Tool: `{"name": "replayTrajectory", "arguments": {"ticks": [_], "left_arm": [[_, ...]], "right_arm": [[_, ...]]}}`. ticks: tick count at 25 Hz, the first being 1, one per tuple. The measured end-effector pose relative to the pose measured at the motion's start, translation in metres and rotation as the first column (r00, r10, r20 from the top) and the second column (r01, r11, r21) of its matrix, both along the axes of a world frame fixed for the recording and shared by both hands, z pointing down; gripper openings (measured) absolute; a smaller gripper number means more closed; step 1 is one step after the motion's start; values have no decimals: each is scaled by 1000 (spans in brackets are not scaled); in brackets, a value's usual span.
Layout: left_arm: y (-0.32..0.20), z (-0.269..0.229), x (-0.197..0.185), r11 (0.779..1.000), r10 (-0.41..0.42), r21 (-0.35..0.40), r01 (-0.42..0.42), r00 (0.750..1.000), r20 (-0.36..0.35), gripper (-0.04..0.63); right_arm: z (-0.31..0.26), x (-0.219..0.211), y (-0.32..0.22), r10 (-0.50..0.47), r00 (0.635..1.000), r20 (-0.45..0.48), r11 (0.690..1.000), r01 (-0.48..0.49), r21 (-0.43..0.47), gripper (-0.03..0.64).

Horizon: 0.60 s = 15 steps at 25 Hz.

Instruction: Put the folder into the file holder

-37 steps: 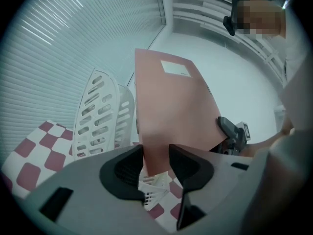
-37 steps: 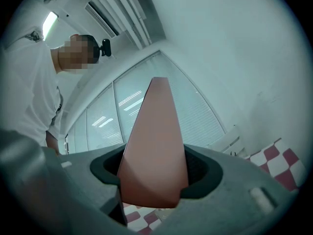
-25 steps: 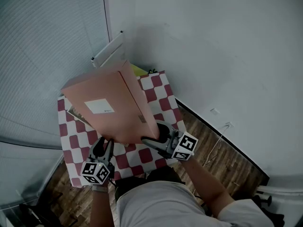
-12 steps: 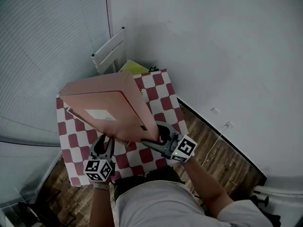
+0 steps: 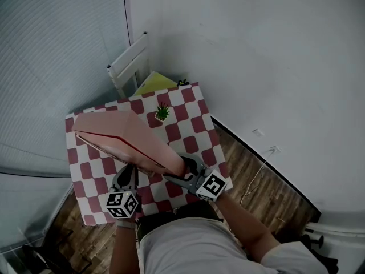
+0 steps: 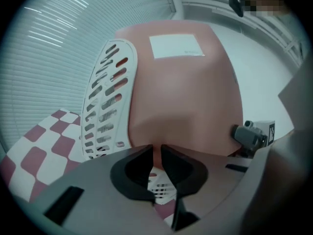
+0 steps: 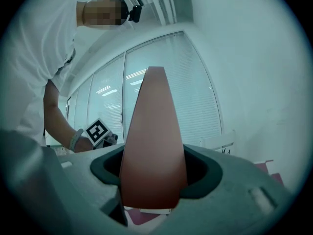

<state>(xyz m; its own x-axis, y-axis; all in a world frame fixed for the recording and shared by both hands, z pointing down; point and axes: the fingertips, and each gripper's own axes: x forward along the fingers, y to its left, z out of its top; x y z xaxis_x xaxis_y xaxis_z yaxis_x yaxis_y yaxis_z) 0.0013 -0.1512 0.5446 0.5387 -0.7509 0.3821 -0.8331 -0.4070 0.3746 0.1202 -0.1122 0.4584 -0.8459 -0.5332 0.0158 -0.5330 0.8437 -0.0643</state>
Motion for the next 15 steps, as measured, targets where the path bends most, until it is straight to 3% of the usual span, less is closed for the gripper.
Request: {"name": "replayTrajectory", "arguments": {"ticks": [2, 8, 13, 15], "left_arm": [[-1, 3, -2, 1000, -12, -9, 12, 1000, -4, 49], [-2, 5, -8, 999, -46, -22, 45, 997, -54, 51], [5, 5, -9, 999, -47, -25, 46, 997, -57, 51], [11, 6, -11, 998, -56, -33, 54, 997, -59, 51]], "right_arm": [[-1, -6, 3, -20, 999, -35, 996, 23, 83, 295], [27, -13, 6, -30, 980, -194, 999, 38, 36, 296], [35, -23, 6, -21, 974, -226, 1000, 26, 19, 296], [37, -27, 4, -1, 981, -195, 1000, -1, -8, 296]]}}
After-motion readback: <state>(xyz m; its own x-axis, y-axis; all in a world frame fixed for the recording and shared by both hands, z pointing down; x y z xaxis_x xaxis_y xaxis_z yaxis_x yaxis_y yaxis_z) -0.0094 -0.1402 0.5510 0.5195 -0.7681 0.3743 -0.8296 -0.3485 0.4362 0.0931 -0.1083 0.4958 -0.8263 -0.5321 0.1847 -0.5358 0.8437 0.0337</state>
